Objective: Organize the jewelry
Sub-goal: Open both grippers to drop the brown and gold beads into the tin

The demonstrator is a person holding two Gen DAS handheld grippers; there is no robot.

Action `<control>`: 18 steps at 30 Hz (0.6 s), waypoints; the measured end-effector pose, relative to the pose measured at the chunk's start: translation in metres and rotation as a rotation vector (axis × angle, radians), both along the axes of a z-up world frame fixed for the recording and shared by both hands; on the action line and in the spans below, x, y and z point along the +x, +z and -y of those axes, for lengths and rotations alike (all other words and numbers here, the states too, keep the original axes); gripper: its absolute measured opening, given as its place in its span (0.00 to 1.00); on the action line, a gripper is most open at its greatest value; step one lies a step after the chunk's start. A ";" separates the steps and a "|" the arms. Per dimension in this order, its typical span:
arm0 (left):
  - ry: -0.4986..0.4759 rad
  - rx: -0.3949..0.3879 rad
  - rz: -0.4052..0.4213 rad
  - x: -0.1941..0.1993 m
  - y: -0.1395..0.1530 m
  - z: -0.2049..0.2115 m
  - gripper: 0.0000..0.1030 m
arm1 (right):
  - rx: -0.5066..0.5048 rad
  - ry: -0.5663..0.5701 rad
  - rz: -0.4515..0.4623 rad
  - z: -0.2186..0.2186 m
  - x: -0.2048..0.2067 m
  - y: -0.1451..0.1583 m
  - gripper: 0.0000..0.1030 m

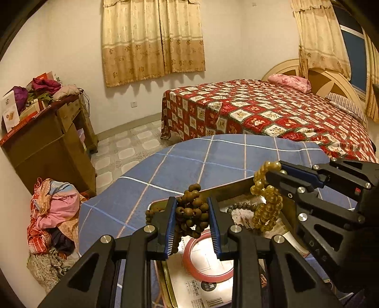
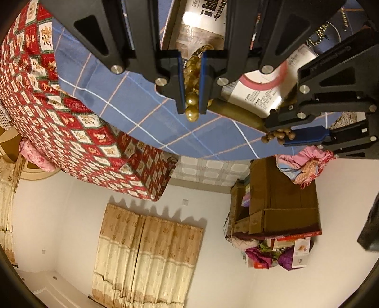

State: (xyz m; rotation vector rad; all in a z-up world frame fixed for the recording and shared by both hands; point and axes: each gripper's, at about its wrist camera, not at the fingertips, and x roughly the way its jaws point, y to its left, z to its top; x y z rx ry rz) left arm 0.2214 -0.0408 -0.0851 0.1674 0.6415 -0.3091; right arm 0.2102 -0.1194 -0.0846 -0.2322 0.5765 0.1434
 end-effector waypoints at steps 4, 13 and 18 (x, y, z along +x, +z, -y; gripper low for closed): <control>-0.001 0.012 -0.001 0.002 -0.004 0.001 0.27 | -0.011 -0.006 -0.025 0.001 0.003 -0.007 0.13; 0.021 0.042 0.052 -0.009 0.000 -0.001 0.76 | -0.026 -0.027 -0.031 0.007 -0.004 -0.008 0.45; 0.041 0.030 0.043 -0.011 0.001 -0.010 0.76 | -0.024 -0.068 -0.030 0.019 -0.013 -0.008 0.57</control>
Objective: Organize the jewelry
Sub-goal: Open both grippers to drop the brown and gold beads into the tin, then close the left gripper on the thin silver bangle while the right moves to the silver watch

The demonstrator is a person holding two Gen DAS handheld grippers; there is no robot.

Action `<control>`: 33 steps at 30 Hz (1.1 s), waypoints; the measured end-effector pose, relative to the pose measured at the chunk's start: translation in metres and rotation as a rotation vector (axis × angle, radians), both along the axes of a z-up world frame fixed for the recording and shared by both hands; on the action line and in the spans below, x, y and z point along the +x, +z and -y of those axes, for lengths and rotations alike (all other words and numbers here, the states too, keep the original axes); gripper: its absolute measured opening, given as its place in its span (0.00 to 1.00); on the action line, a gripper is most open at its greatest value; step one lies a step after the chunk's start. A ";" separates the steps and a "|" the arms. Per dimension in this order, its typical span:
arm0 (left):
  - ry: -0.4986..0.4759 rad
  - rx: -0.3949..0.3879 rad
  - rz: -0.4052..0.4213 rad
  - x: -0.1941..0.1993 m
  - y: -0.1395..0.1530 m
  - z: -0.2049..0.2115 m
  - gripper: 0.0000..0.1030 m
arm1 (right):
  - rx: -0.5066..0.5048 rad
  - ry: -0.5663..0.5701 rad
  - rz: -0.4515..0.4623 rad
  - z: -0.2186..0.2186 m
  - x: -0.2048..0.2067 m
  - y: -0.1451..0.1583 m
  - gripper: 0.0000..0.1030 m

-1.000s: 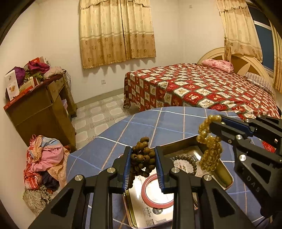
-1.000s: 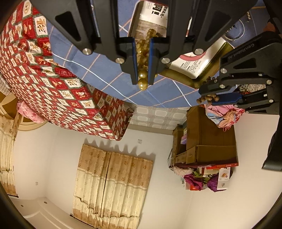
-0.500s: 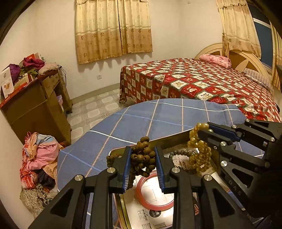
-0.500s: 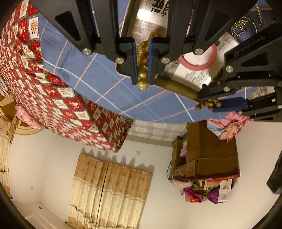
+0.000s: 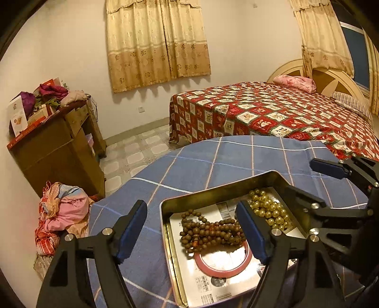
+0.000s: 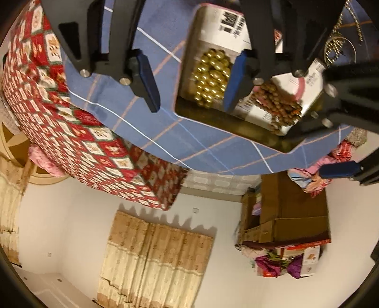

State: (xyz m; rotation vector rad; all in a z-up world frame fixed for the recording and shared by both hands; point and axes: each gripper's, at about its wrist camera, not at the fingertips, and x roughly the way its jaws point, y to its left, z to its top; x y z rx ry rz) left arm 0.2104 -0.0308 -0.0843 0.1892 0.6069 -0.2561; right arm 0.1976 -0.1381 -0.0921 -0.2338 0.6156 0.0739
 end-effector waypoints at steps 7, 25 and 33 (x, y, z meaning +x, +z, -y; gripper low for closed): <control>0.045 0.004 -0.019 -0.012 -0.005 -0.013 0.76 | 0.007 -0.002 0.008 0.004 -0.016 0.002 0.61; 0.151 0.076 -0.109 -0.083 -0.058 -0.054 0.76 | -0.007 -0.043 -0.054 0.023 -0.097 -0.036 0.69; 0.185 0.098 -0.166 -0.080 -0.081 -0.059 0.76 | 0.056 -0.109 -0.076 0.048 -0.112 -0.044 0.70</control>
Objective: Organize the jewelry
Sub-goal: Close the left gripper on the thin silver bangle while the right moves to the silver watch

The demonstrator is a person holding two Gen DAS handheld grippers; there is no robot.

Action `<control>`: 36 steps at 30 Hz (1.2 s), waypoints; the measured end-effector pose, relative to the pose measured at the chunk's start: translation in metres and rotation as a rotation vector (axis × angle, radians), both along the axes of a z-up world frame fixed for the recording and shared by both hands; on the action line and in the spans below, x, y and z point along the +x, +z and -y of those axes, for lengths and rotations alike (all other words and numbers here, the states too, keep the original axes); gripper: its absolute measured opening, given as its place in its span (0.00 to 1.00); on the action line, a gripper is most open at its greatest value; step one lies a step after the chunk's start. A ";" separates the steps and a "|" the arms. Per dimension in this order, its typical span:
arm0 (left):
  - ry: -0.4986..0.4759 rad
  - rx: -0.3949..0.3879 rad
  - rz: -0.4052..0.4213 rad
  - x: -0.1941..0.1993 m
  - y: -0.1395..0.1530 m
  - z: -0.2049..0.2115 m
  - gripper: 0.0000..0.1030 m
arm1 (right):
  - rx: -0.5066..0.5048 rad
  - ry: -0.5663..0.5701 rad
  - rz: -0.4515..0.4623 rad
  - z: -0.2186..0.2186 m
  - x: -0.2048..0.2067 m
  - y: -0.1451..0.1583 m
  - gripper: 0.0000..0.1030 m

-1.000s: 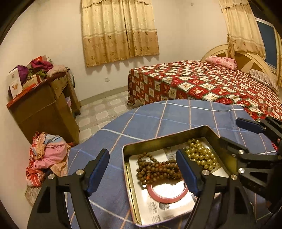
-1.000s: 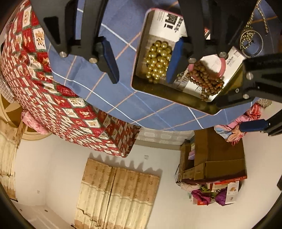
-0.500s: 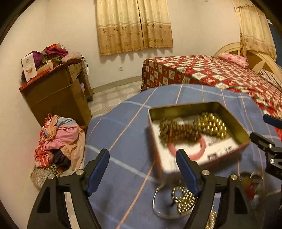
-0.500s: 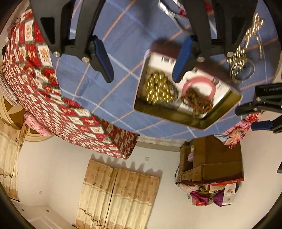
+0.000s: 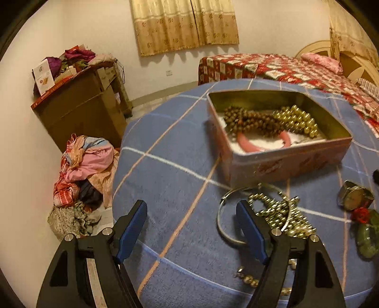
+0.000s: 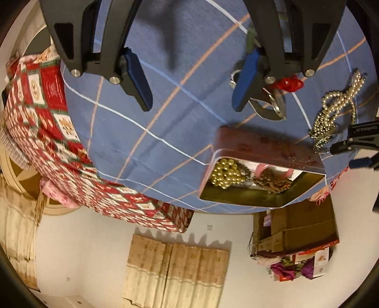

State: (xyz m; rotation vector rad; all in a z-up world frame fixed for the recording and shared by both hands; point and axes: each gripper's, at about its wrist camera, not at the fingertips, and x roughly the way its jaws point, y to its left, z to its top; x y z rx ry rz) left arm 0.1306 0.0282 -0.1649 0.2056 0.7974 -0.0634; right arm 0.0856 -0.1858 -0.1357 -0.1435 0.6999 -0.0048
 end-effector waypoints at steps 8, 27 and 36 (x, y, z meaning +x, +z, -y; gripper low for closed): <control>-0.011 0.011 -0.009 0.008 -0.004 0.003 0.76 | 0.004 0.004 0.003 -0.003 0.000 -0.004 0.71; -0.097 -0.100 0.033 -0.017 0.017 0.003 0.01 | 0.051 -0.012 0.024 0.005 -0.007 -0.002 0.76; -0.103 -0.095 0.113 -0.030 0.038 0.005 0.01 | 0.074 0.041 0.019 -0.004 -0.008 0.001 0.76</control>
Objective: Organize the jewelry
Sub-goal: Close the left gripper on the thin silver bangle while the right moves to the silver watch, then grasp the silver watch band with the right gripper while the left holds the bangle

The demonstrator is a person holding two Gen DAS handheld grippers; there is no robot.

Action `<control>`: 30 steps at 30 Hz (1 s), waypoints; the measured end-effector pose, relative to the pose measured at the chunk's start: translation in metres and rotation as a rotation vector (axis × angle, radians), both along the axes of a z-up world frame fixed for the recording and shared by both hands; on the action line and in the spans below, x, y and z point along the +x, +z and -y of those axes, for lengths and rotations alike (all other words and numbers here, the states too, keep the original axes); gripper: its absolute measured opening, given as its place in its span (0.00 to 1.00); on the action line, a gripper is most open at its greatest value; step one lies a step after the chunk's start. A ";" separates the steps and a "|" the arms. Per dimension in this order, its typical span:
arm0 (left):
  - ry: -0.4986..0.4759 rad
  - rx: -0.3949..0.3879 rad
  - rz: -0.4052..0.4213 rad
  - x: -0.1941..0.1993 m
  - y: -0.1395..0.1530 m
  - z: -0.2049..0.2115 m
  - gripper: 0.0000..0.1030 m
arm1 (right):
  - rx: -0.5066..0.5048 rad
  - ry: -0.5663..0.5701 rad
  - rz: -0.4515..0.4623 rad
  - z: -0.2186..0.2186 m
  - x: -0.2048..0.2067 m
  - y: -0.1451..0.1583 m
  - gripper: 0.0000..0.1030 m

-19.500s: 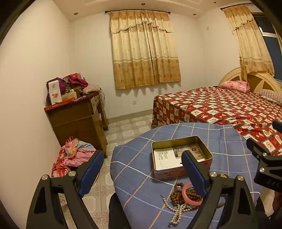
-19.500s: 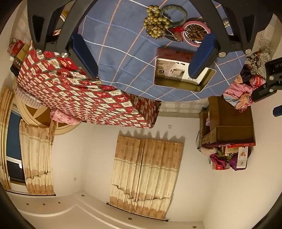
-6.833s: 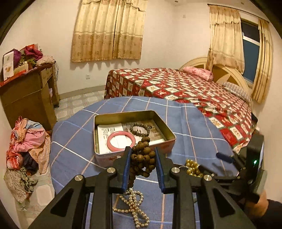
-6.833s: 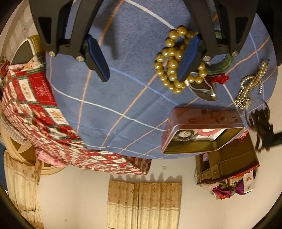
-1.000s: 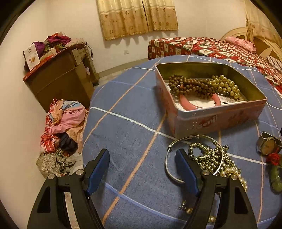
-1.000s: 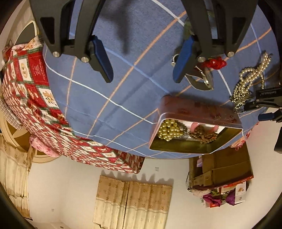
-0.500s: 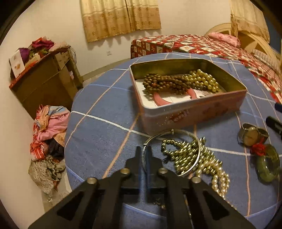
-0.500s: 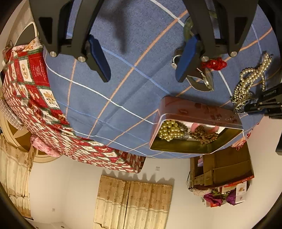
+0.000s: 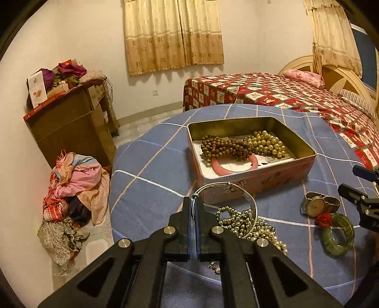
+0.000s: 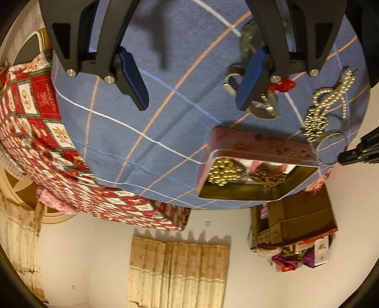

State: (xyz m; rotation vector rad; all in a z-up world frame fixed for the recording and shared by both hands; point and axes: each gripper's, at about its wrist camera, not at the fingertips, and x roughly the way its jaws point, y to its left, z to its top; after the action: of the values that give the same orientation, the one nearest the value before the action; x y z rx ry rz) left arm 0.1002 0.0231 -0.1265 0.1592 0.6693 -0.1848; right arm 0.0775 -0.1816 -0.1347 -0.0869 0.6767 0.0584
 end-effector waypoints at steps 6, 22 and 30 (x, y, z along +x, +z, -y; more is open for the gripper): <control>0.003 -0.009 -0.025 0.003 -0.009 0.000 0.01 | -0.014 0.074 -0.004 -0.019 0.001 0.001 0.76; -0.043 -0.045 -0.056 -0.001 -0.020 0.014 0.01 | -0.045 0.168 -0.164 -0.038 0.029 -0.019 0.23; -0.055 -0.052 -0.053 -0.004 -0.017 0.016 0.01 | -0.006 0.167 -0.146 -0.035 0.021 -0.016 0.18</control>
State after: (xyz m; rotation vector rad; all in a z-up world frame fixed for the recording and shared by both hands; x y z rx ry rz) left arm 0.0958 0.0076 -0.1432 0.1230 0.7122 -0.2594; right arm 0.0985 -0.1471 -0.1507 -0.1458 0.8143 0.2246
